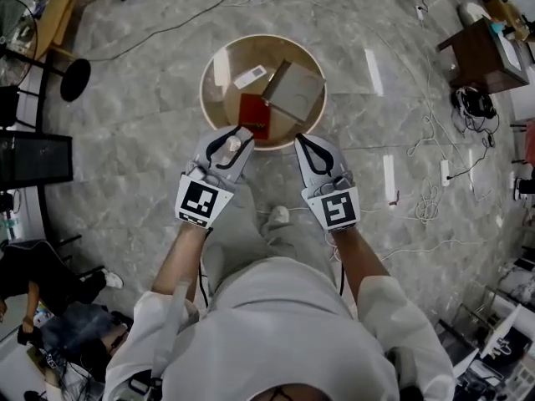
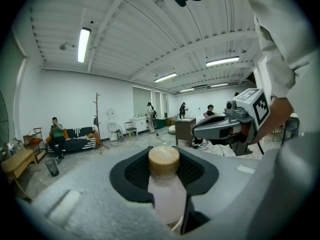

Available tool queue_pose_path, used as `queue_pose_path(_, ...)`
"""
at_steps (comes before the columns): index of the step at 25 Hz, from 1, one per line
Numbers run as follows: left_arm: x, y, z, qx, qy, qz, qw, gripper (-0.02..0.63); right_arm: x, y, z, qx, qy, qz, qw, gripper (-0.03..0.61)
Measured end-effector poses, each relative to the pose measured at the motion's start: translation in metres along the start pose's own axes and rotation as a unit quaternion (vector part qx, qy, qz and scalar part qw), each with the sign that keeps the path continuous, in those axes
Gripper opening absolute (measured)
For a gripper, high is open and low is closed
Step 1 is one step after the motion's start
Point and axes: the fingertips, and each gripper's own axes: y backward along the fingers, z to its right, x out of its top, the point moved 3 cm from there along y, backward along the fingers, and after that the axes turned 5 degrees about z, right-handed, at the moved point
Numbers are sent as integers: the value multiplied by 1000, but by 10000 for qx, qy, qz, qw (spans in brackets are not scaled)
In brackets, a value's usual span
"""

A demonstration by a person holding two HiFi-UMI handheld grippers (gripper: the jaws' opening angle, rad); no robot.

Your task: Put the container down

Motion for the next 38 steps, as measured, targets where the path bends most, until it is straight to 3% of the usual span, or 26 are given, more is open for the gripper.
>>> queue_pose_path(6,-62,-46,-60,-155,112,-120,9997,124,-49,-71,16,-41,-107,-101,9999,5)
queue_pose_path(13,-143,-87,-95,-258,245,-277,9990,124,-122,-123,25,-76,-386,-233,9990,5)
queue_pose_path(30,-354,-159,-100,-570,504,-595,9953,124,-343,-175,30,-68,-665,-901,9937,5)
queue_pose_path(38,-426,-179,-94,-683,244,-655,9952,124,-413,-185,20,-3,-716,-978,9926,5)
